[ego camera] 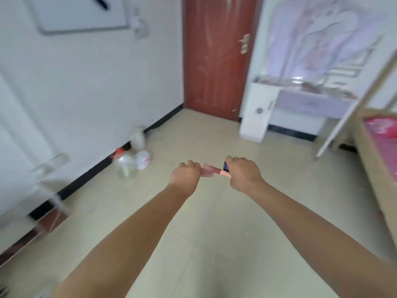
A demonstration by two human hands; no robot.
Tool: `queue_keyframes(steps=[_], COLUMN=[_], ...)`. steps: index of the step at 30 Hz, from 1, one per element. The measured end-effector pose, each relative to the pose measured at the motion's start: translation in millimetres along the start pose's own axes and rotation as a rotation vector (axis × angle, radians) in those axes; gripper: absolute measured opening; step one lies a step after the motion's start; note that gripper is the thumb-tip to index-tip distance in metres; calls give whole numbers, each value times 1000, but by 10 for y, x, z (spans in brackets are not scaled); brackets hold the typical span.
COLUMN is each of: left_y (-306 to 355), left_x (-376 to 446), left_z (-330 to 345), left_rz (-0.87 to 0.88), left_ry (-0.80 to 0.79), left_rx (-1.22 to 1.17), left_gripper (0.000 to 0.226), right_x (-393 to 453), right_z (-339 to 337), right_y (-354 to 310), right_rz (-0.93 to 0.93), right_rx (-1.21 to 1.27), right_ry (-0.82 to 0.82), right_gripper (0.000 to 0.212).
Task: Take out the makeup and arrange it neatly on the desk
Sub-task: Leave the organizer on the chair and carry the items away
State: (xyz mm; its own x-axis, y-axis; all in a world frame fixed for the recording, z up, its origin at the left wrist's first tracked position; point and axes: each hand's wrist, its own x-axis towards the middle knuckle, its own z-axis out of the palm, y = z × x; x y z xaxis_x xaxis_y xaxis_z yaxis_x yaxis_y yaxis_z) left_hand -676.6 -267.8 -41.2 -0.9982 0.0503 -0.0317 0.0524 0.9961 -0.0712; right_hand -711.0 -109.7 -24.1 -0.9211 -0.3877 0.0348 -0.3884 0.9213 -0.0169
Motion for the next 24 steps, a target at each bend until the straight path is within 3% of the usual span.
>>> queue_keyframes(steps=[9,14,22,24], left_y=[1921,2603,3409,3627], left_x=[2527,4023,6447,6961], left_z=[-638,-768,-1074,-1111], left_rz=[344,428,506,531], left_ry=[114,161,172,265], left_rx=[37,30,94,129], left_gripper=[39,40,38,37], right_x=[840,1764,3230,3577], right_z=[-330,-340,-322,-309], right_y=[2680,3844,5657,6090], right_rz=[473,598,772,784], right_rx=[-91,-60,-48,-62], right_ry=[155,216,166,165], right_gripper=[30,30,24,27])
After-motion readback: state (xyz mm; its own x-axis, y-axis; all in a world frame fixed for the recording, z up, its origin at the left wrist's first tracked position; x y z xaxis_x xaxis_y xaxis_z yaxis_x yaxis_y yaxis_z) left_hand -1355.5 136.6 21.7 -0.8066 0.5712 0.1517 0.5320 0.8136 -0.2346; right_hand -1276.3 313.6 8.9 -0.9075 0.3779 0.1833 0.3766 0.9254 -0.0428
